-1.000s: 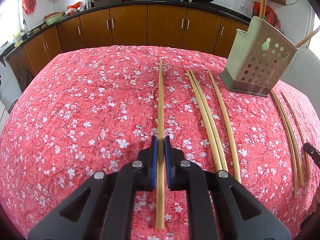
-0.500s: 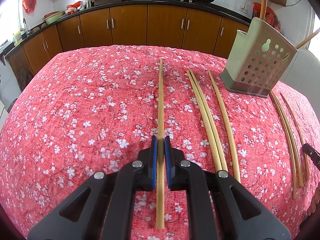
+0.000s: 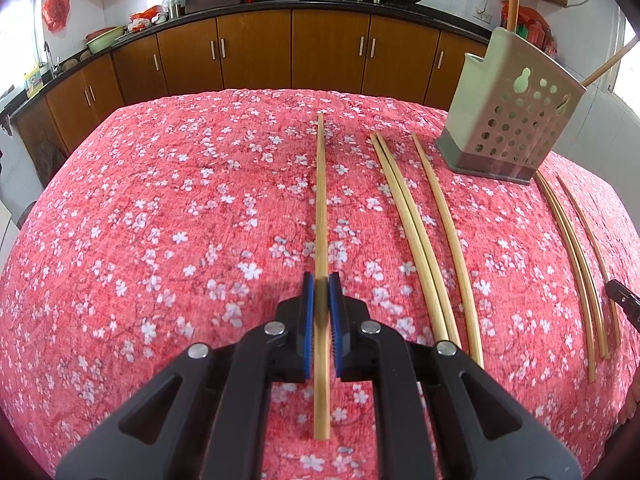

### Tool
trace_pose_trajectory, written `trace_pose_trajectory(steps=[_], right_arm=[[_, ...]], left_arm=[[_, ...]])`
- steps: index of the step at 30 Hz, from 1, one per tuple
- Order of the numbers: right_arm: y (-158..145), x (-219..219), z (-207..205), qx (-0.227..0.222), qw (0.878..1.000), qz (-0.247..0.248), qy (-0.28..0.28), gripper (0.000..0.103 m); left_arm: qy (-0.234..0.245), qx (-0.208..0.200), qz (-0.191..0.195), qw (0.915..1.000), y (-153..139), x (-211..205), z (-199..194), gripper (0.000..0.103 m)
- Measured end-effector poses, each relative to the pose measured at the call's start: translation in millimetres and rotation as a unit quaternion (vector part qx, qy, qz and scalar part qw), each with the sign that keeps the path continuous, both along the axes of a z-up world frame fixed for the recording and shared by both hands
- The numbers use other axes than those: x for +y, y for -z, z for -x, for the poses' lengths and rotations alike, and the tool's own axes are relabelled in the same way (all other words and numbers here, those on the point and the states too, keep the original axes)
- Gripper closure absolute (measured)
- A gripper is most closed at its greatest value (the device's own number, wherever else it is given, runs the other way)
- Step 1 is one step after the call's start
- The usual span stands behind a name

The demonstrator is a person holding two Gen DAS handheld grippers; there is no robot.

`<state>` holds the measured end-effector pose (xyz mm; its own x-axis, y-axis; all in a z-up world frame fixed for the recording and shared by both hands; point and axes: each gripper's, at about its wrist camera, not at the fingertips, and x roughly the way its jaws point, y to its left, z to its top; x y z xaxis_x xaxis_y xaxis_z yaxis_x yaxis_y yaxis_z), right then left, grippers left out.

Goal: Organize utensils
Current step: 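Lift both chopsticks upright and carry them above the perforated holder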

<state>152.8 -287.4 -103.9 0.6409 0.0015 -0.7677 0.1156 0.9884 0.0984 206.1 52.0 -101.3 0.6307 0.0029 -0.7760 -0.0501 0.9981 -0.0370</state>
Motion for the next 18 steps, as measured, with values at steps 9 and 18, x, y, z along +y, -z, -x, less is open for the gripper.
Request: trace_pose_trajectory(steps=[9,18], right_arm=[[-20,-6,15,-0.037,0.999,-0.015,0.004,0.095],[-62,-16,34,-0.109,0.994,-0.018,0.014,0.095]], left_arm=[[0.006,0.004,-0.003,1.0,-4,0,3,0.095],[0.007,-0.057,0.0,0.9984,-50,5,20,0.095]])
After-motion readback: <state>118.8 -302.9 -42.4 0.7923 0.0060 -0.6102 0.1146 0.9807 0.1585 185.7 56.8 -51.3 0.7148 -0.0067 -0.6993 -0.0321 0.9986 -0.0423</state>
